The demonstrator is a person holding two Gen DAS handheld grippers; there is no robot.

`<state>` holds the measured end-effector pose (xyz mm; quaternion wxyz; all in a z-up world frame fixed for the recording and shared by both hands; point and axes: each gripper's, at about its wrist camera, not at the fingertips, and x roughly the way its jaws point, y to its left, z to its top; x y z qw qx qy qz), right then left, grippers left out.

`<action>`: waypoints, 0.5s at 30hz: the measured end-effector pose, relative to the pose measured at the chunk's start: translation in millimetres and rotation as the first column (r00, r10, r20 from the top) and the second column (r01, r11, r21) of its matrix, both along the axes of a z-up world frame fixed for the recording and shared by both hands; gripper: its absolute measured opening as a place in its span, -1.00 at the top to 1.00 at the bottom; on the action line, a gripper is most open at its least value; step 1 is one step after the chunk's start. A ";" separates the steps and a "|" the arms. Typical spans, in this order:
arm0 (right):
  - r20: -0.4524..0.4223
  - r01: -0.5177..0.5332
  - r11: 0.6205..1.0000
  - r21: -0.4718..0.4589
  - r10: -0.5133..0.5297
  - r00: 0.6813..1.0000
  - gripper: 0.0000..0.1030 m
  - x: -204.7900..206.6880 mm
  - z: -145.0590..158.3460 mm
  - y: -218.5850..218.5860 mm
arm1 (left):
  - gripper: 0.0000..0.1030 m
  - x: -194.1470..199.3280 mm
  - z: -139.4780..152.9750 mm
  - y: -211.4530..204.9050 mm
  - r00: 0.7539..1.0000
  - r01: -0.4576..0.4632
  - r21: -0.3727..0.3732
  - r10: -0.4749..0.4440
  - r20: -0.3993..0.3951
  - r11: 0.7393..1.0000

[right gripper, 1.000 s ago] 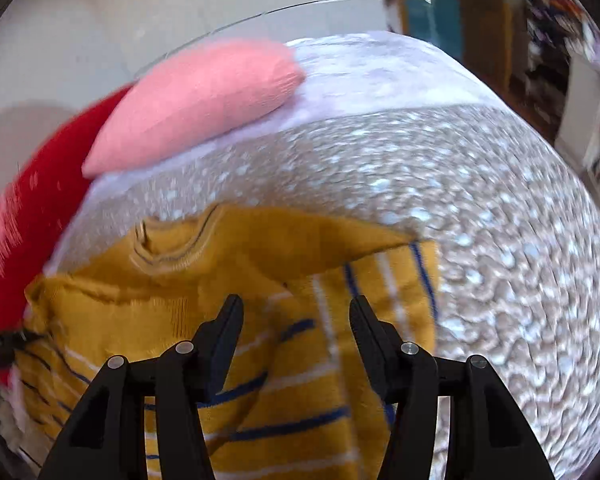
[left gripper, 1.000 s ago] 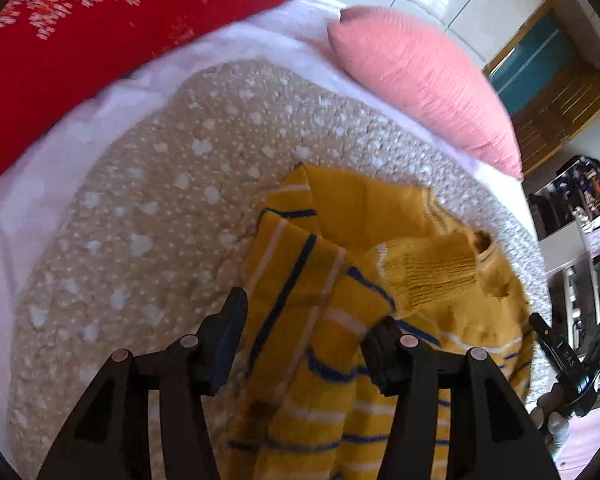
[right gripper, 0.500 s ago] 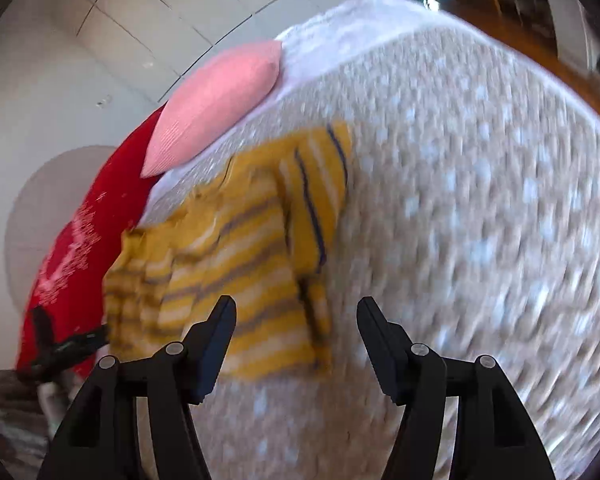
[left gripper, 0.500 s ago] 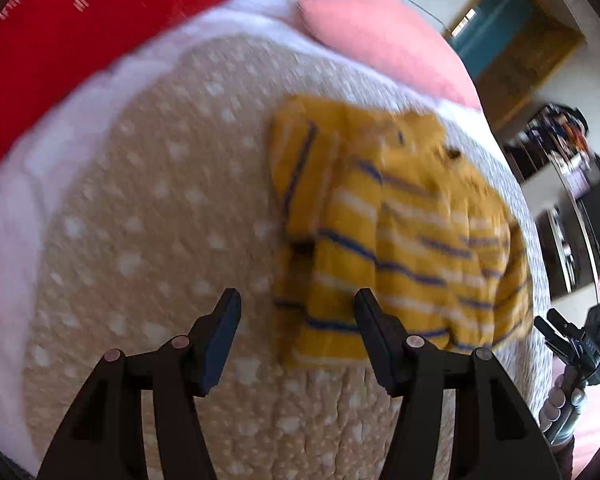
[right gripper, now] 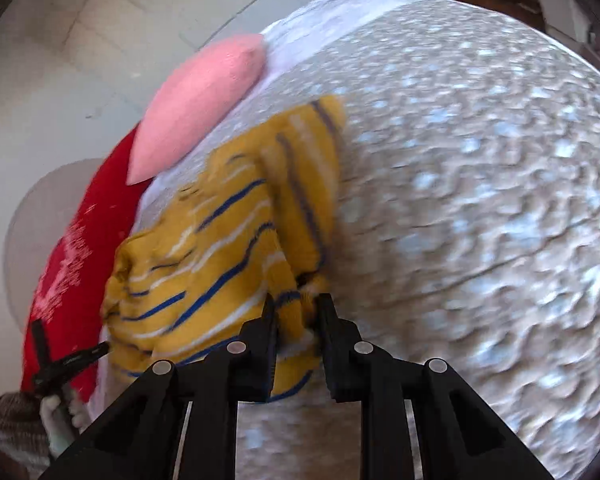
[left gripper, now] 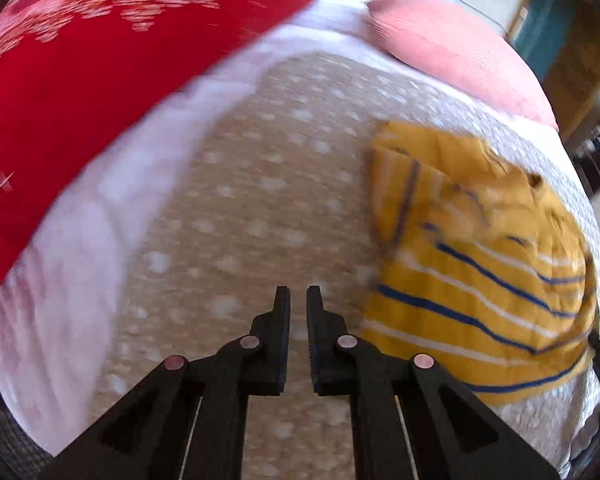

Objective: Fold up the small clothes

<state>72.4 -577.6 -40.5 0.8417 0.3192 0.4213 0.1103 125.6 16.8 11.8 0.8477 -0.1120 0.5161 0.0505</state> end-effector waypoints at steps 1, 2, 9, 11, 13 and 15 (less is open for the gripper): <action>-0.005 0.003 1.000 0.011 -0.003 1.000 0.43 -1.7 -1.3 -3.7 | 0.84 -5.7 -0.3 6.6 1.000 -0.010 -0.049 0.010 0.011 0.999; -0.006 0.008 1.000 0.015 -0.008 1.000 0.37 -4.7 -0.7 -6.2 | 0.83 -9.1 0.7 12.1 1.000 -0.018 -0.082 0.019 0.018 0.996; 0.080 0.070 0.988 -0.136 -0.060 0.995 0.25 -37.4 45.3 -11.6 | 0.24 -51.5 19.1 5.4 0.985 -0.049 -0.175 0.077 0.157 0.983; 0.113 0.034 0.980 -0.194 -0.012 0.994 0.25 -39.5 63.7 6.7 | 0.21 -53.1 19.0 -7.3 0.977 -0.051 -0.208 0.091 0.190 0.977; 0.116 -0.027 0.974 -0.223 0.055 0.992 0.25 -35.0 74.5 30.2 | 0.16 -49.0 13.2 -20.6 0.976 -0.040 -0.242 0.090 0.200 0.970; 0.110 -0.096 0.967 -0.238 0.125 0.986 0.25 -26.8 80.5 59.9 | 0.16 -38.8 1.6 -32.9 0.976 -0.028 -0.270 0.085 0.200 0.963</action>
